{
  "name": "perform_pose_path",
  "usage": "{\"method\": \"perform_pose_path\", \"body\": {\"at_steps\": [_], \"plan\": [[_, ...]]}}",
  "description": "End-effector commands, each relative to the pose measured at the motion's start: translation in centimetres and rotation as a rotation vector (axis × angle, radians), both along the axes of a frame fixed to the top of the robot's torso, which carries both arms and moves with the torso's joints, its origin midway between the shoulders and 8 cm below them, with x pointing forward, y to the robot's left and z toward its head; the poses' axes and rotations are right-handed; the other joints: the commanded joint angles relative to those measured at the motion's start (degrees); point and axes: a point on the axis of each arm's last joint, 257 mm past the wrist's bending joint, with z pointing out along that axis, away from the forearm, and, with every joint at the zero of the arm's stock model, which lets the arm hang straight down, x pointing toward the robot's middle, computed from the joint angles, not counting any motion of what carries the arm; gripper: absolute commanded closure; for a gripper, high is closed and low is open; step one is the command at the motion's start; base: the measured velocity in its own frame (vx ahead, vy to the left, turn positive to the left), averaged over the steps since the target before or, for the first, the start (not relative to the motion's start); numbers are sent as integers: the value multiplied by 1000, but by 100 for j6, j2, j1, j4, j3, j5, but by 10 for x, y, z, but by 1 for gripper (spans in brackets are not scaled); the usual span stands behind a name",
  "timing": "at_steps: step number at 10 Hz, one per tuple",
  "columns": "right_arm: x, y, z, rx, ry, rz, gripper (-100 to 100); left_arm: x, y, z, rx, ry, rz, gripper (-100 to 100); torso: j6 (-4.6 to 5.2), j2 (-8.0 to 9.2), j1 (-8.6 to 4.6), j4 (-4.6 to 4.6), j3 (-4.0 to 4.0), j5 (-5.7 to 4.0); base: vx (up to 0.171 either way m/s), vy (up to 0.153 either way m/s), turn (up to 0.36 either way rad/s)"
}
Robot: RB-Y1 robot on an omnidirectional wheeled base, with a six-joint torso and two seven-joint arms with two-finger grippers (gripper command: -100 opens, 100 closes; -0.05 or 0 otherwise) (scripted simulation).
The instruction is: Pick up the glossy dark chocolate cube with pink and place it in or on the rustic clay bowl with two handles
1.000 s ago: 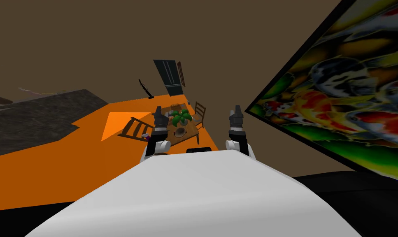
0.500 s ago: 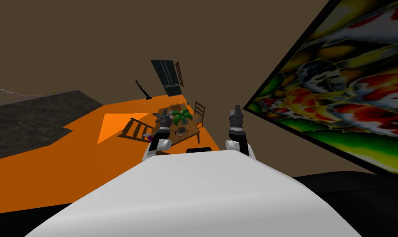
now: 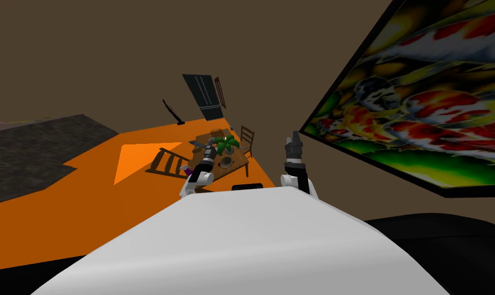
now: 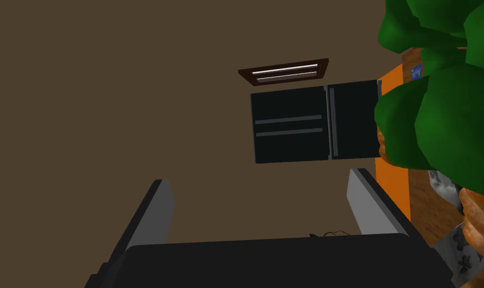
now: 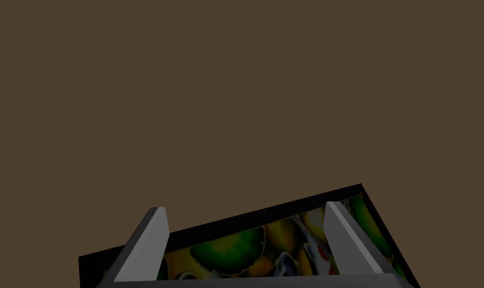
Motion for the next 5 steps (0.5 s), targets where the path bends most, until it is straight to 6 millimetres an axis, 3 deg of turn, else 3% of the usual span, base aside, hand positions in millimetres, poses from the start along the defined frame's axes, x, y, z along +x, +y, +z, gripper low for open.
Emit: {"method": "perform_pose_path", "body": {"at_steps": [1, 5], "plan": [[0, 0, 0, 0, 0, 0, 0, 11, 5, -19, -8, 58, -11, -100, 0, 0, 0, 0, 0, 0, -56, 61, -99], [0, 0, 0, 0, 0, 0, 0, 24, 18, -71, -23, 202, -12, -100, 0, 1, -2, 0, 0, 0, -51, 47, -93]]}}
